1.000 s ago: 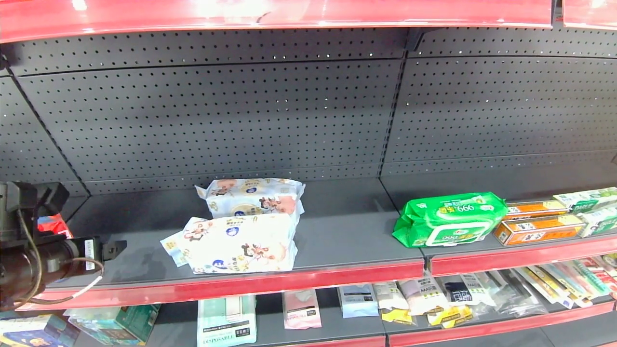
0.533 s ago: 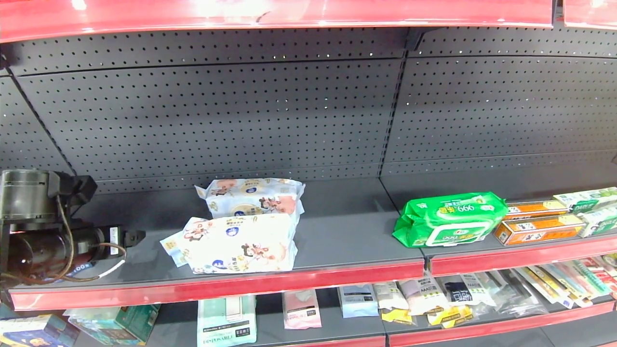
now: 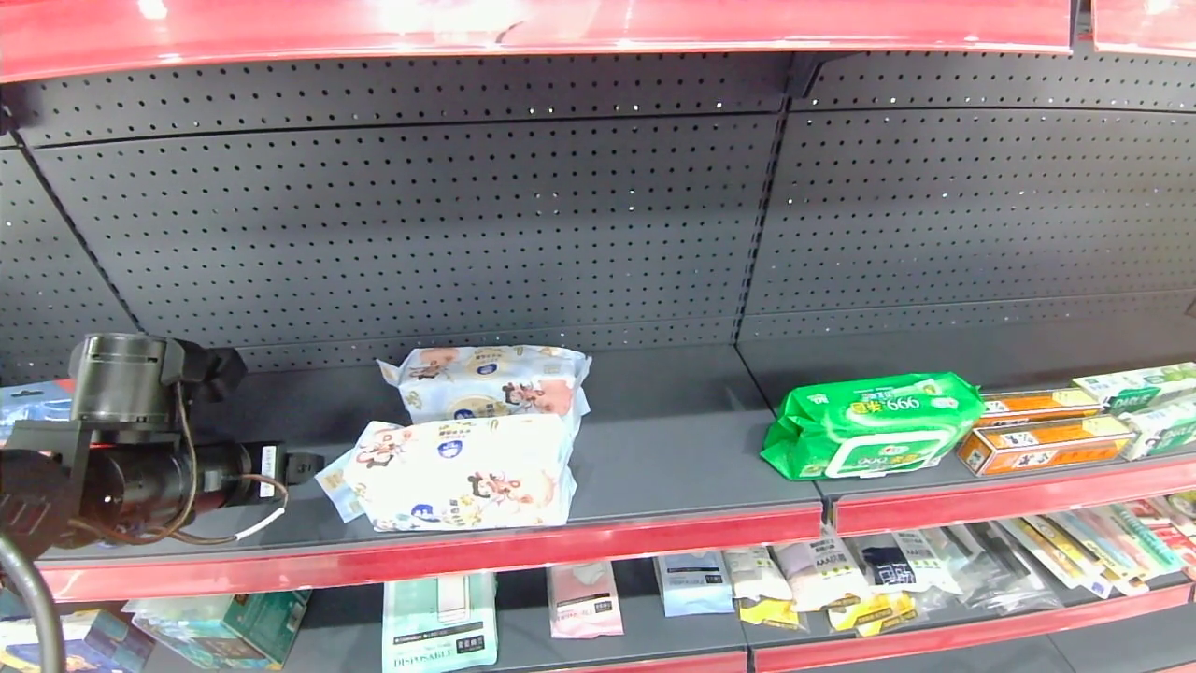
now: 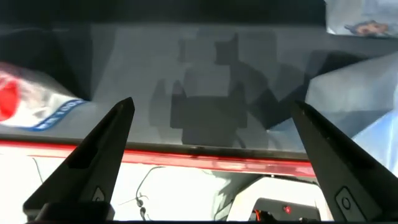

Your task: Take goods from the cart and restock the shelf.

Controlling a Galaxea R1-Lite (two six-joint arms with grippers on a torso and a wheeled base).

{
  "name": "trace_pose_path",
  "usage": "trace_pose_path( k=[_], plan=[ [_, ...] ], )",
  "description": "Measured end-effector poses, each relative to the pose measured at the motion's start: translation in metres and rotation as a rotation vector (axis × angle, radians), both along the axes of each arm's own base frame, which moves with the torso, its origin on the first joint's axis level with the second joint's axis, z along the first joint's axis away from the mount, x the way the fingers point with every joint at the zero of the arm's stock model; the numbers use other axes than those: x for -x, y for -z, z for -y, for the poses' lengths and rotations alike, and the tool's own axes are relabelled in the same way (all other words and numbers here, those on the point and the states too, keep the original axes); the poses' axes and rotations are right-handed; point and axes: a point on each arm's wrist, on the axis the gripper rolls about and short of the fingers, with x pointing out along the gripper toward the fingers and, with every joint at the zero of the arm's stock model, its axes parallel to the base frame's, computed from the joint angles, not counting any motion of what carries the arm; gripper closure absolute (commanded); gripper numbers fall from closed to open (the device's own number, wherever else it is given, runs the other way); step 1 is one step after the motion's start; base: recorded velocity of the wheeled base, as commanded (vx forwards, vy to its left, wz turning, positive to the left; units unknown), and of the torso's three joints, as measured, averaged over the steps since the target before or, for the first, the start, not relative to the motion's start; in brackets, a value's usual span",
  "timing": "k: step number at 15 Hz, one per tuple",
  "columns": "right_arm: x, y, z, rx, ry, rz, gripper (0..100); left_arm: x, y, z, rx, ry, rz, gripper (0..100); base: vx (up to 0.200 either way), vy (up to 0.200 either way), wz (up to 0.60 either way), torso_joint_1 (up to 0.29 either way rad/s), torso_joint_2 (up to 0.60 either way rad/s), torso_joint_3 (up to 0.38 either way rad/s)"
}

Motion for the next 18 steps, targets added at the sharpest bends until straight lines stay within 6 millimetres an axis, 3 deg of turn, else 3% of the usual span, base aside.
trace_pose_path(
  k=[18],
  plan=[
    [0.000,0.000,0.000,0.000,0.000,-0.001,0,-0.004,0.006,0.021,0.000,0.077,-0.025,0,0.000,0.000,0.00,0.000,0.00,0.000]
  ],
)
